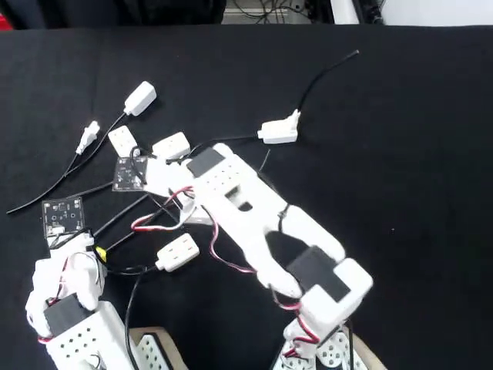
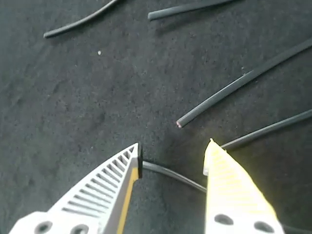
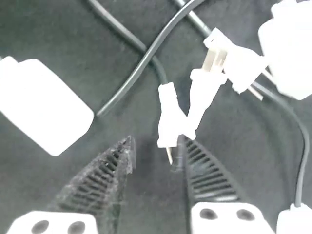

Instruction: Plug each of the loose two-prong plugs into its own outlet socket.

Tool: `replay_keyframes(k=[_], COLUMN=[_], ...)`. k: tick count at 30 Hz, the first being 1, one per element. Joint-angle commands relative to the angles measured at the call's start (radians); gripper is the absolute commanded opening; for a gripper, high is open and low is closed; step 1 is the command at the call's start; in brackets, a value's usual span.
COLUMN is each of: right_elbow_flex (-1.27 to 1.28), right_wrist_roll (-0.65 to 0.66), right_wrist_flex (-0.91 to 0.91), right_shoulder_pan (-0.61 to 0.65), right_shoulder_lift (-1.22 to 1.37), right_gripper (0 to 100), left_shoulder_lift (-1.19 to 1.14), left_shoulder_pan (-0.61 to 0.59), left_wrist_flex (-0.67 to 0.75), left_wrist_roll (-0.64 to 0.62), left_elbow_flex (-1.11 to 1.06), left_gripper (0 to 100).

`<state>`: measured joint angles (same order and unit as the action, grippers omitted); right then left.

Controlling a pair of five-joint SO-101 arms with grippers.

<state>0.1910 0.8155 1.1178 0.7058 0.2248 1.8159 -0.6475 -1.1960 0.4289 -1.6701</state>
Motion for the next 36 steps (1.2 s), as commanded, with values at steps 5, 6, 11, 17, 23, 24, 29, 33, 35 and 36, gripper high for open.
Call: replay_keyframes(k=[5,6,11,17,23,24,29,33,35,36], right_elbow_flex=[-0.107,-0.110,-0.122,-0.143,-0.145,-0.145,-0.136,-0.114,-0.096,-0.087], right_wrist_roll=[0.037,0.037,0.038,0.038,0.038,0.038,0.038,0.034,0.034,0.035], right_wrist_flex=[-0.005,-0.005,-0.011,-0.005,0.054,0.066,0.094,0.089,0.089,0.089], right_shoulder_pan=[0.006,0.006,-0.005,-0.032,-0.032,-0.032,-0.026,-0.012,0.008,0.020], right_shoulder_lift=[0.091,0.104,0.143,0.179,0.176,0.171,0.170,0.170,0.170,0.170], right_gripper=[24.3,23.9,20.6,5.9,2.5,2.5,6.7,18.8,20.1,20.1], left_shoulder_lift=[0.003,0.003,0.003,0.003,0.003,0.003,0.003,0.003,0.003,0.003], left_shoulder_pan=[0.021,0.021,0.021,0.021,0.021,0.021,0.021,0.021,0.021,0.021], left_wrist_flex=[0.021,0.021,0.021,0.018,0.021,0.021,0.021,0.021,0.021,0.021], left_wrist_roll=[0.008,0.008,0.008,0.008,0.008,0.008,0.008,0.008,0.008,0.008], left_elbow_flex=[0.004,0.004,0.002,0.002,-0.005,-0.005,-0.007,-0.007,-0.007,-0.007], left_gripper=[22,22,22,22,22,22,22,22,22,22])
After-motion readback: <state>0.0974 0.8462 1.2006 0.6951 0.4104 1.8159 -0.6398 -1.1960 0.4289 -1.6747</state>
